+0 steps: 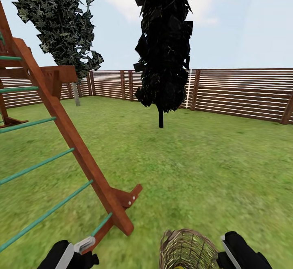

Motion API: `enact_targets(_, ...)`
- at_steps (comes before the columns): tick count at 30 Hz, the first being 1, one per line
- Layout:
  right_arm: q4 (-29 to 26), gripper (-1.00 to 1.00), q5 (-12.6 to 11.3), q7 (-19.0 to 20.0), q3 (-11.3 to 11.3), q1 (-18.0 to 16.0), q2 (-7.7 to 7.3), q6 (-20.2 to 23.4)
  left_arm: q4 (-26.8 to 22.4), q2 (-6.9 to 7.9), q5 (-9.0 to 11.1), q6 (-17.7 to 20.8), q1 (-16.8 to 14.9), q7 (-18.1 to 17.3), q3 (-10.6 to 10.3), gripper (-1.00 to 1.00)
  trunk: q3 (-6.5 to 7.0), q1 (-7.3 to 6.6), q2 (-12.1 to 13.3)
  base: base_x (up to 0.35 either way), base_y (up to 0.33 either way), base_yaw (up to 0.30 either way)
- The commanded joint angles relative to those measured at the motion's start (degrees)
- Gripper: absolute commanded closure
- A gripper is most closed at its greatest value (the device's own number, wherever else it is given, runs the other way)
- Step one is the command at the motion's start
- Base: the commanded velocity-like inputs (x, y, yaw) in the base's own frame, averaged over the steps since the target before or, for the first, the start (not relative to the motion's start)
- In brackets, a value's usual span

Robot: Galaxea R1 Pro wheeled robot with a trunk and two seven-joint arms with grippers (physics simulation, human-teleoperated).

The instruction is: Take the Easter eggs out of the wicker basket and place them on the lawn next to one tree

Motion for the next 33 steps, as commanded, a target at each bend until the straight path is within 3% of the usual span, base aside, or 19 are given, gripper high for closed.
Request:
enact_targets(1,-0.08,-1.0,0.13,-0.01,0.07,-0.03,-0.12,0.31,-0.08,-0.06,0.58,0.26,-0.02,0.5,0.05,-1.0,-0.06,0.0,-0.03,0.0,0.0,0.0)
enact_targets(4,-0.1,-1.0,-0.1,0.05,-5.55,-0.03,0.04,0.33,-0.08,-0.2,0.6,0.26,-0.02,0.5,0.04,-1.0,-0.06,0.0,-0.03,0.0,0.0,0.0)
enact_targets(7,-0.07,-1.0,-0.16,0.07,-8.67,-0.03,0.31,0.38,-0.08,-0.23,0.6,0.26,-0.02,0.5,0.03,-1.0,-0.06,0.0,-0.03,0.0,0.0,0.0)
enact_targets(20,-0.32,-1.0,-0.39,0.24,-9.53,-0.03,0.72,0.08,-0.08,-0.23,0.62,0.26,-0.02,0.5,0.03,-1.0,-0.06,0.0,-0.03,0.0,0.0,0.0)
enact_targets(24,-0.23,-1.0,-2.44,0.21,-9.47,-0.03,0.86,-1.44,-0.08,-0.23,0.62,0.26,-0.02,0.5,0.03,-1.0,-0.06,0.0,-0.03,0.0,0.0,0.0)
enact_targets(33,-0.17,-1.0,-3.63,-0.04,-9.39,-0.03,0.81,-1.81,-0.08,-0.23,0.62,0.26,-0.02,0.5,0.03,-1.0,-1.68,1.97,-3.64,0.0,0.0,0.0)
